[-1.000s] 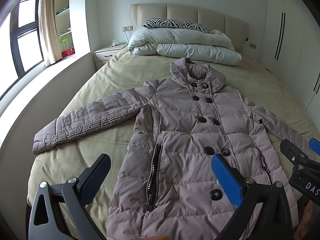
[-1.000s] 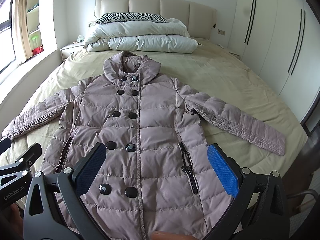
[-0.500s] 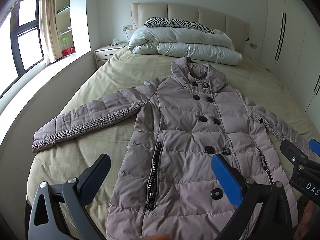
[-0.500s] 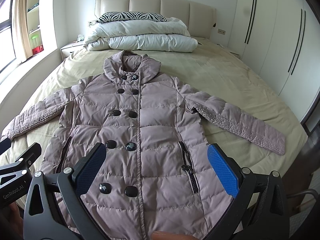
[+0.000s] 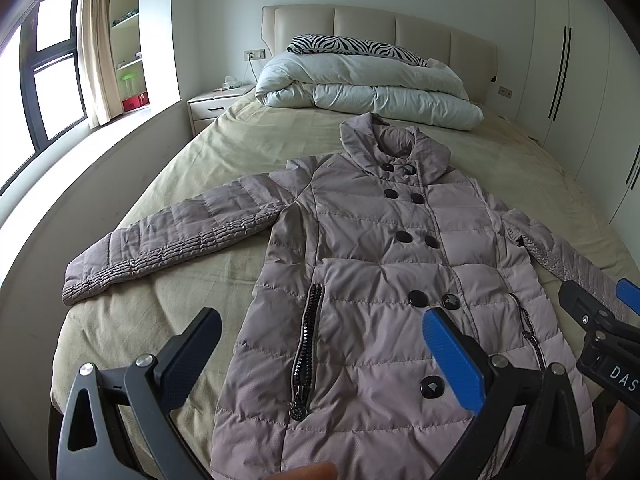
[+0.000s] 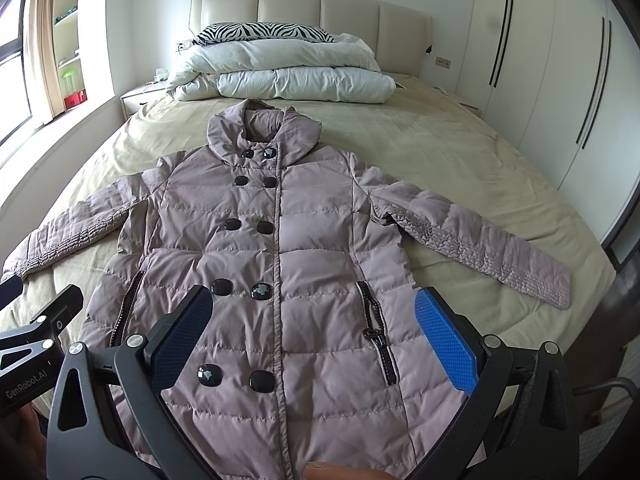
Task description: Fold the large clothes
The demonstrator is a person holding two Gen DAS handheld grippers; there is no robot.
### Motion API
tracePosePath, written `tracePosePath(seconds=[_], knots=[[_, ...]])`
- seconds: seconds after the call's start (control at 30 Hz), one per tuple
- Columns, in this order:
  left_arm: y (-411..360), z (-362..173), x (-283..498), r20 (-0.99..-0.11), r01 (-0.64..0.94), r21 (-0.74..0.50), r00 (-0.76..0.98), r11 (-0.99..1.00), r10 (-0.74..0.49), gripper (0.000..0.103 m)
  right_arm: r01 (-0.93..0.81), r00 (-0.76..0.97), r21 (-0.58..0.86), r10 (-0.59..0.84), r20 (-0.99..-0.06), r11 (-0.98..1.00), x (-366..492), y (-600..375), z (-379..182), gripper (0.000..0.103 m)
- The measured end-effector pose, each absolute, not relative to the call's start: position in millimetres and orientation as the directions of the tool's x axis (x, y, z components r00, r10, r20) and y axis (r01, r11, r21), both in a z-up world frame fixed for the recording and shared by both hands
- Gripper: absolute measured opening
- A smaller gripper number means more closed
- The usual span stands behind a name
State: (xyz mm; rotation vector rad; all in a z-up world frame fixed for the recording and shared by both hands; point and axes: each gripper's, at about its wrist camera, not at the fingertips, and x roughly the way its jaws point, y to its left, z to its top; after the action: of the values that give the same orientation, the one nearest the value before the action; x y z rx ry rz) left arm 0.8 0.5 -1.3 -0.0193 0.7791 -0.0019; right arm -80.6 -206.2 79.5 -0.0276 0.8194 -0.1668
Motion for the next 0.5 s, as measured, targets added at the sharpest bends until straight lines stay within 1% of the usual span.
tracePosePath(seconds=[0.5], knots=[[1.4,-0.4,1.2,-0.704,-0.007,-0.021,0.711,1.000,-0.010,0.103,0.137,0.669,-0.089,-0.159,-0.726,0.987,-79.6,-207.0,75.4,0.103]])
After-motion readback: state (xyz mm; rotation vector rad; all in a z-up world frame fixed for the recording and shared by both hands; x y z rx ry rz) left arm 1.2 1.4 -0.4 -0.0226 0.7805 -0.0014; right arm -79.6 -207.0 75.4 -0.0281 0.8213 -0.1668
